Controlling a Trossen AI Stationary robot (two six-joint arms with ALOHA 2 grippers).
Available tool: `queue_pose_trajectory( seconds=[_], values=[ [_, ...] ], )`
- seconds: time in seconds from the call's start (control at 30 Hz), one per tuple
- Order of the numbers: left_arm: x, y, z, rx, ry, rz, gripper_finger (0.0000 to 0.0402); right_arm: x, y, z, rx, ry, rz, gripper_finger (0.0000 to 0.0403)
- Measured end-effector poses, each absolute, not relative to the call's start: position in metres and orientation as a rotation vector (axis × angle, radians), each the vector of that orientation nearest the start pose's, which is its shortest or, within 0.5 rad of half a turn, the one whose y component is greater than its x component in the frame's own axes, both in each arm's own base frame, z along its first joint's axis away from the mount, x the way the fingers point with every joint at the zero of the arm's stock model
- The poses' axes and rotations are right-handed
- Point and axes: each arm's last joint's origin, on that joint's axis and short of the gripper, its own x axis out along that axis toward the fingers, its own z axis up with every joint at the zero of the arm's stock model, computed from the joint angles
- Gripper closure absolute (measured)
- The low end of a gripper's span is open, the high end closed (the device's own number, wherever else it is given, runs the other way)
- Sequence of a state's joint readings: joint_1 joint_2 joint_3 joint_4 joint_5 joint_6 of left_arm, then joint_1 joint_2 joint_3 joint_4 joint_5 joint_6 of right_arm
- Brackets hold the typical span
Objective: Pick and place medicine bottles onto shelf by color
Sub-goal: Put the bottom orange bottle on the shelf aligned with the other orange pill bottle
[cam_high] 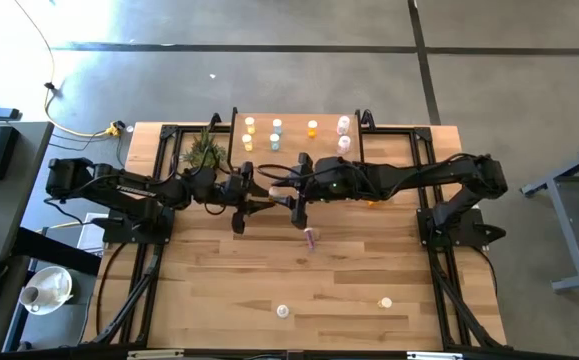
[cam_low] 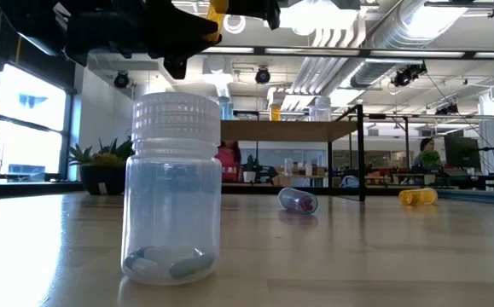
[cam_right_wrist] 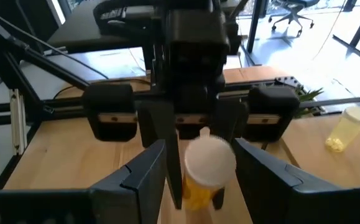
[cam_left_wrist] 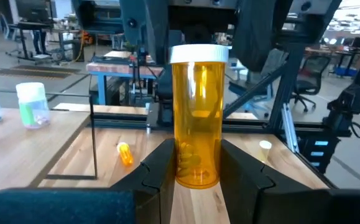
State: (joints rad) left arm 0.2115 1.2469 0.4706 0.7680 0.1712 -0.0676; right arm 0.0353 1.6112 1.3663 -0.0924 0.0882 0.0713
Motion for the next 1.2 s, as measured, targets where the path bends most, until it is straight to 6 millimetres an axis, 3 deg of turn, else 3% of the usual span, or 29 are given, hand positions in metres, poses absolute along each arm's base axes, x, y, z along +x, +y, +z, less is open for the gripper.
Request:
queue_pose_trajectory(
  seconds=[0.33, 0.83, 1.2],
  values=[
    [0.2445, 0.0476, 0.2273, -0.063, -0.025, 0.043, 0.0309, 0.3738, 0.0103, 0.3332, 0.048, 0.342, -0.073, 0.0236],
    [0.2445, 0.0475, 0.2279, -0.062, -0.030, 0.039, 0.0308, 0.3740, 0.0103, 0.3338, 0.047, 0.336, -0.072, 0.0305],
    [0.2445, 0.0473, 0.2280, -0.062, -0.031, 0.038, 0.0301, 0.3740, 0.0105, 0.3337, 0.048, 0.337, -0.064, 0.0309]
  ],
)
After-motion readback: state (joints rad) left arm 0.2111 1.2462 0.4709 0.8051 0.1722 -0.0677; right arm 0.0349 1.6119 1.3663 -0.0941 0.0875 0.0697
